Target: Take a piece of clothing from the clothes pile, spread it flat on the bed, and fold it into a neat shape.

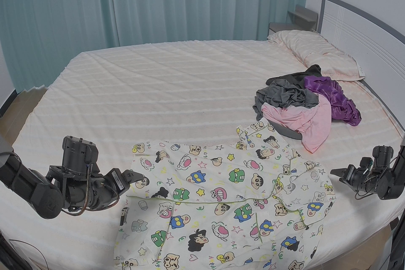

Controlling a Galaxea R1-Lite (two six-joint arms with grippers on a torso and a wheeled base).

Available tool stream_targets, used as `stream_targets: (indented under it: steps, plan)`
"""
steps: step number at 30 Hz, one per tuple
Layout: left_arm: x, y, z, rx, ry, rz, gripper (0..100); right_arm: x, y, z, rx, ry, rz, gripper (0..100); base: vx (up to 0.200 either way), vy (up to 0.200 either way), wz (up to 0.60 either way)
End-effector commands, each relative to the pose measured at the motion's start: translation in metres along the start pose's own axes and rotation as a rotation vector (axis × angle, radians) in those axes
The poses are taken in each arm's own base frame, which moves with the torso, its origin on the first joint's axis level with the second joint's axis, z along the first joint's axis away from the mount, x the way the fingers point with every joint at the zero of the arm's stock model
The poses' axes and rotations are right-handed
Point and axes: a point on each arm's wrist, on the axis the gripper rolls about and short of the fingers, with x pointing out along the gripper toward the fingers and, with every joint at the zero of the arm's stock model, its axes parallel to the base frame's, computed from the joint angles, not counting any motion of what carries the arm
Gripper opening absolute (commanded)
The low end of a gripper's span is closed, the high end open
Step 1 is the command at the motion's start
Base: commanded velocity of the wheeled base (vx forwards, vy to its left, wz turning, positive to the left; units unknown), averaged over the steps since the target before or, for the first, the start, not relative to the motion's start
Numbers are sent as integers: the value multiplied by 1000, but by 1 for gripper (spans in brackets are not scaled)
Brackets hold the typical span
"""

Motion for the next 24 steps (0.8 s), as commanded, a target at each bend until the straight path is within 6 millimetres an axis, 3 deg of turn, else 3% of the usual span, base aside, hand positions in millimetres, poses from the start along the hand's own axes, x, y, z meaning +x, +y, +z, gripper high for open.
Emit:
stream_targets:
  steps: [1,3,9,11,18,24]
  plan:
    - [1,-1,2,-1,-8,-3,100,-3,1,-2,7,3,-5,100,0,0,0]
    - [1,-2,5,-7,-20,-6,100,-6,3,0,7,-8,1,100,0,0,0]
    - [32,-16,59,-48,-133,-41,100,-26,31,-6,3,-10,63,100,0,0,0]
    - [41,-17,66,-43,-133,-41,100,-27,37,-7,12,-4,78,100,0,0,0]
    - [119,-15,103,-36,-119,-44,100,-25,58,-19,40,40,124,100,0,0,0]
    - [151,-17,124,-42,-138,-32,100,-33,64,-24,26,46,140,100,0,0,0]
